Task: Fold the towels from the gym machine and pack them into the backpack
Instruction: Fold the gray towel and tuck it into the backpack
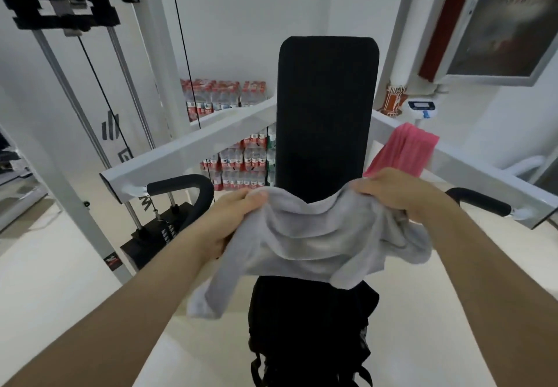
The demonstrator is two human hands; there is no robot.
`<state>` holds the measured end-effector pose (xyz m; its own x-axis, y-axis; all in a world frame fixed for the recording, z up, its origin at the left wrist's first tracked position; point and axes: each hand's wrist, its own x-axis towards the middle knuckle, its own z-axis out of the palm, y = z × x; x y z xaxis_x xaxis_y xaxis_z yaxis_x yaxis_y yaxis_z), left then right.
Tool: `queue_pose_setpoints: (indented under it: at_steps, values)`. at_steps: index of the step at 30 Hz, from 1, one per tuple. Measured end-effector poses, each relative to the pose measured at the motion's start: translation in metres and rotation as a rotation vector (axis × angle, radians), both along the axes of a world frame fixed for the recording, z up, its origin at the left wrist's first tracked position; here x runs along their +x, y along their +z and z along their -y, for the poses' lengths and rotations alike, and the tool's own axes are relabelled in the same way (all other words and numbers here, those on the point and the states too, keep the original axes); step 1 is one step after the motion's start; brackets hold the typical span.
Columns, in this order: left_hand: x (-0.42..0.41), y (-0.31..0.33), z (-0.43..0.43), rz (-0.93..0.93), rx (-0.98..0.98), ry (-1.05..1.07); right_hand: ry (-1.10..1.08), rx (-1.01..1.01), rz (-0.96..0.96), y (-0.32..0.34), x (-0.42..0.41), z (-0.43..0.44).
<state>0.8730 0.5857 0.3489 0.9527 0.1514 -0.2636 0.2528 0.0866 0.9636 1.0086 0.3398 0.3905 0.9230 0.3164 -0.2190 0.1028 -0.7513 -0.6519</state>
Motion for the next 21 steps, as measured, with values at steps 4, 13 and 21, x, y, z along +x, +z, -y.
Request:
queue_pose_setpoints:
  at_steps: [4, 13, 21]
  values:
    - [0.025, 0.010, 0.031, 0.165, 0.083, 0.112, 0.146, 0.691, -0.390, -0.011, -0.019, -0.023]
    - [0.036, 0.020, 0.034, 0.299, 0.704, 0.001, 0.406, 0.366, -0.157, 0.004, -0.019, -0.016]
    - [0.037, 0.012, 0.011, 0.129, 0.395, 0.256, 0.271, 0.581, -0.342, -0.004, -0.016, 0.009]
